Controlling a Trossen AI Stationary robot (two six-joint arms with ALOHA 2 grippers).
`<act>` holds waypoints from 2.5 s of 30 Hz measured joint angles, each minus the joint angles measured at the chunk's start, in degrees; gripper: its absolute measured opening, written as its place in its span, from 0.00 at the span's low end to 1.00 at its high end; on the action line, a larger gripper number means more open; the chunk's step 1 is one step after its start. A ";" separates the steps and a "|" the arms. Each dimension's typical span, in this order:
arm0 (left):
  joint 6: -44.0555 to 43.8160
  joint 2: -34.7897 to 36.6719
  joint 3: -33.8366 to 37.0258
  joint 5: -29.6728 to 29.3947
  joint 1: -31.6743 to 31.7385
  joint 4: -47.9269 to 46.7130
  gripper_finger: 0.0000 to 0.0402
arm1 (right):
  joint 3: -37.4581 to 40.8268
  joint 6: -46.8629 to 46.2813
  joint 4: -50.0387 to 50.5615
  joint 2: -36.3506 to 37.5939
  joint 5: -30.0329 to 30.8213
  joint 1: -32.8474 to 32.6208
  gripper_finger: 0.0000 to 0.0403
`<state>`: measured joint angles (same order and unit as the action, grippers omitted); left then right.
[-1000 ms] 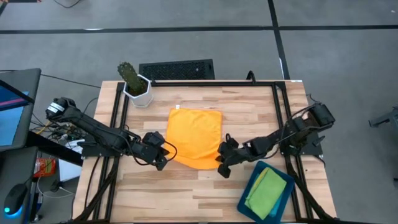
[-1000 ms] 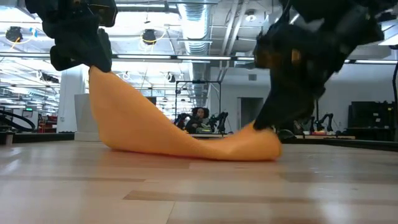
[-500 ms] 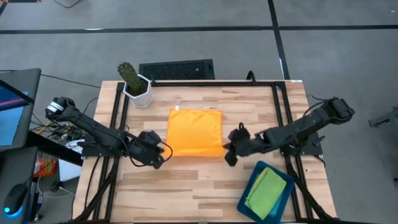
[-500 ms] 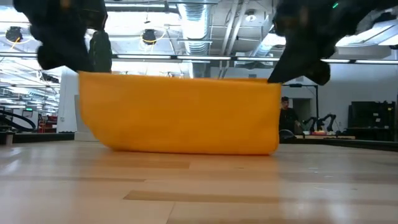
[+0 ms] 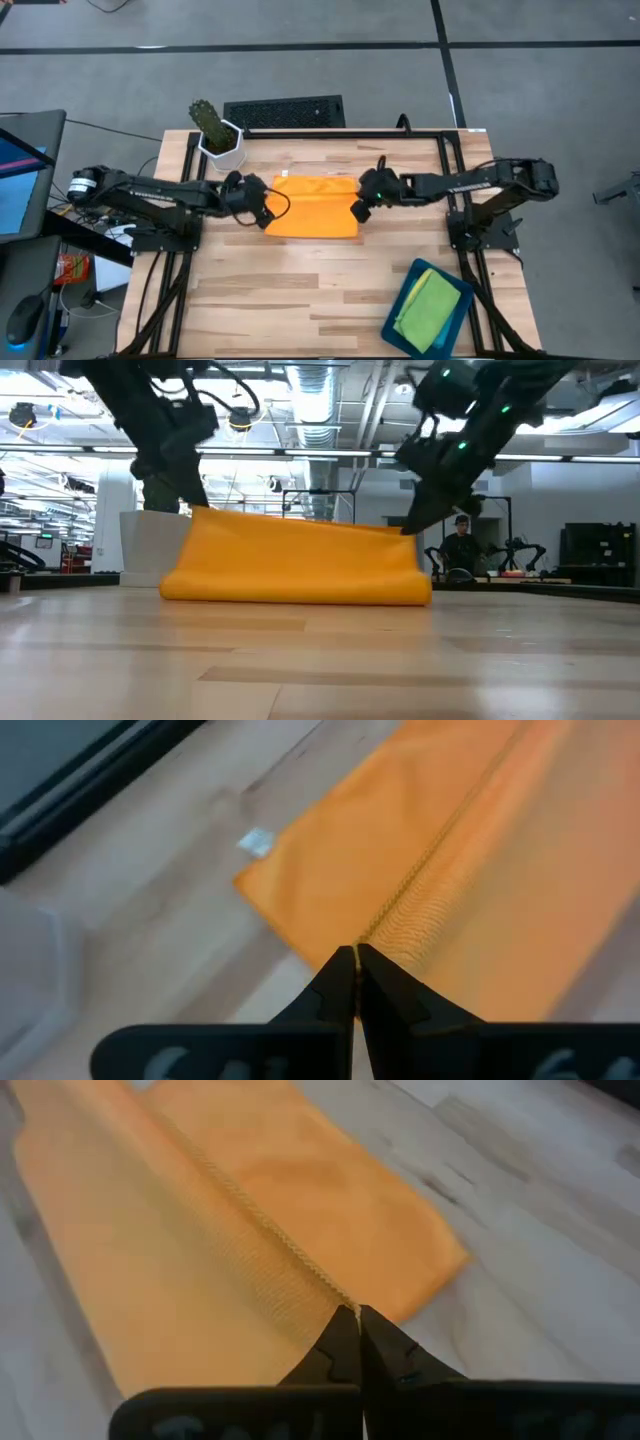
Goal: Fold microfiber towels
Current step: Fold the orange microfiber towel
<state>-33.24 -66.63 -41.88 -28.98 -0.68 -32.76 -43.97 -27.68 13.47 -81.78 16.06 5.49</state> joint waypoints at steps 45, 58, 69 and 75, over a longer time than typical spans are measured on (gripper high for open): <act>21.61 -10.23 0.03 10.45 22.45 11.98 0.00 | -0.17 8.72 -8.09 -5.83 -5.88 14.58 0.02; 22.06 -11.61 0.06 14.27 24.80 11.46 0.00 | -2.66 8.68 -8.75 -11.55 -5.33 14.41 0.03; 22.09 -16.85 0.06 15.21 24.78 15.22 0.00 | -2.76 9.70 -5.25 -9.93 -5.70 15.54 0.03; 22.90 -16.87 0.08 14.70 24.98 16.86 0.00 | -2.66 9.70 -6.22 -11.36 -5.60 15.56 0.08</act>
<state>-10.34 -83.50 -41.80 -14.28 24.29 -15.90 -46.63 -17.98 7.25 -93.14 10.46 21.06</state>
